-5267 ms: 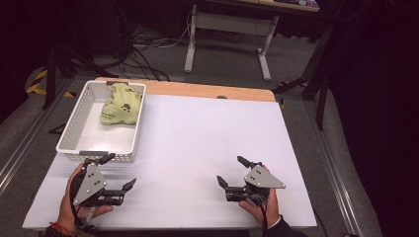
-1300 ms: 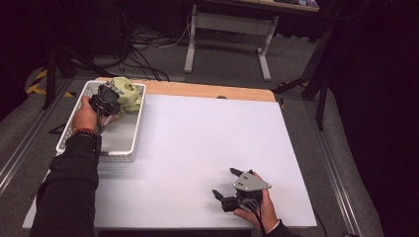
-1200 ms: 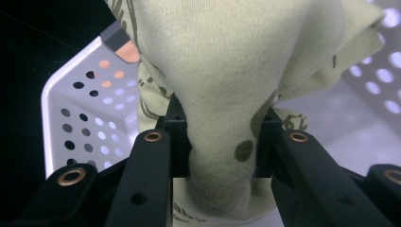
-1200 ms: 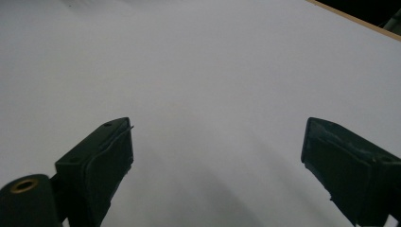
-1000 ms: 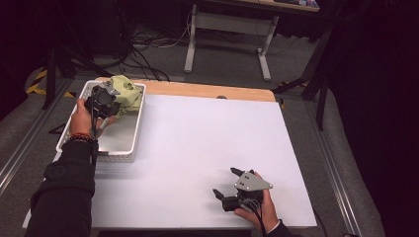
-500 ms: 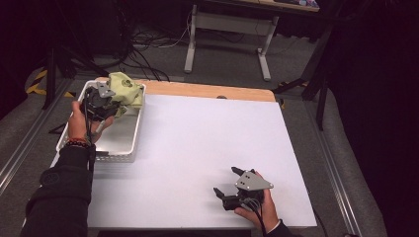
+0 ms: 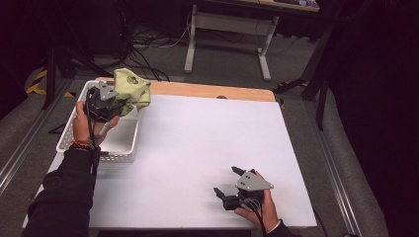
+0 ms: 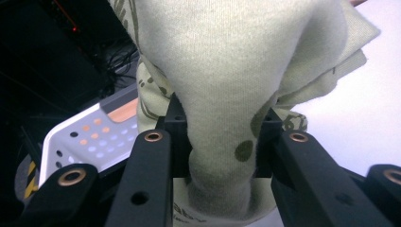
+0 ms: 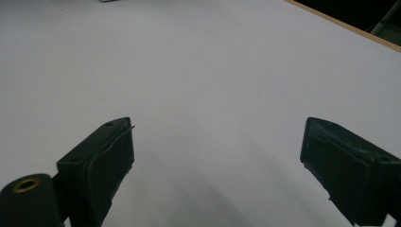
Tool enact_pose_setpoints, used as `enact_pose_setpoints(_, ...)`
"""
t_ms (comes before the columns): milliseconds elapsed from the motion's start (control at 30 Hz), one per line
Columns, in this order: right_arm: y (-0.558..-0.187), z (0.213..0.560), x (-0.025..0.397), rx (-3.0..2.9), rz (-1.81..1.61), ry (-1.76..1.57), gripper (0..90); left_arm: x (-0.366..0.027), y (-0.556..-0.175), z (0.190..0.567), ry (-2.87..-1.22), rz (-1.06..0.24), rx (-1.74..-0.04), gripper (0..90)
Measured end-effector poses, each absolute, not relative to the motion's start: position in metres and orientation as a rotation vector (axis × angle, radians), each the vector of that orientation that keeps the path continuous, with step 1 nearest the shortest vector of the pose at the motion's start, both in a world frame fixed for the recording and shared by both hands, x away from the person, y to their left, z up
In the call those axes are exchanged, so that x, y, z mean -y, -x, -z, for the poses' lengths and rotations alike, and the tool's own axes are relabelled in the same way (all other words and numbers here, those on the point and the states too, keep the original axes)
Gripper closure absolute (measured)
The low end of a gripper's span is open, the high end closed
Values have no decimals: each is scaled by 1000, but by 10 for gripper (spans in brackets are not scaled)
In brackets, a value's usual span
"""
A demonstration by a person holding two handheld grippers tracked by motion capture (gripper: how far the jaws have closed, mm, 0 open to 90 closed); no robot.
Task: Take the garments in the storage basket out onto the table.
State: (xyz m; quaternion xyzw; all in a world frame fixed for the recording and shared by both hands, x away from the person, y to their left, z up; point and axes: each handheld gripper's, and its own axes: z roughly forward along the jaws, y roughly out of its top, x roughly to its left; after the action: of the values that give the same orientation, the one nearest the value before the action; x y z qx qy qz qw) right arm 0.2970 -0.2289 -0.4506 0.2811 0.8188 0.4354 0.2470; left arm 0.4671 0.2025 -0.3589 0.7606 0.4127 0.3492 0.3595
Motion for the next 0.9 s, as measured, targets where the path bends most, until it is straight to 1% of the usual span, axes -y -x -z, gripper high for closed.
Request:
enact_pose_setpoints(567, -297, 450, 230, -2225, -1184, -764, 113, -185, -450, 350, -1896, -867, -958, 684)
enact_pose_setpoints(900, -297, 450, 230, -2224, -1185, -760, 113, -162, -439, 342, -1896, -837, -855, 684)
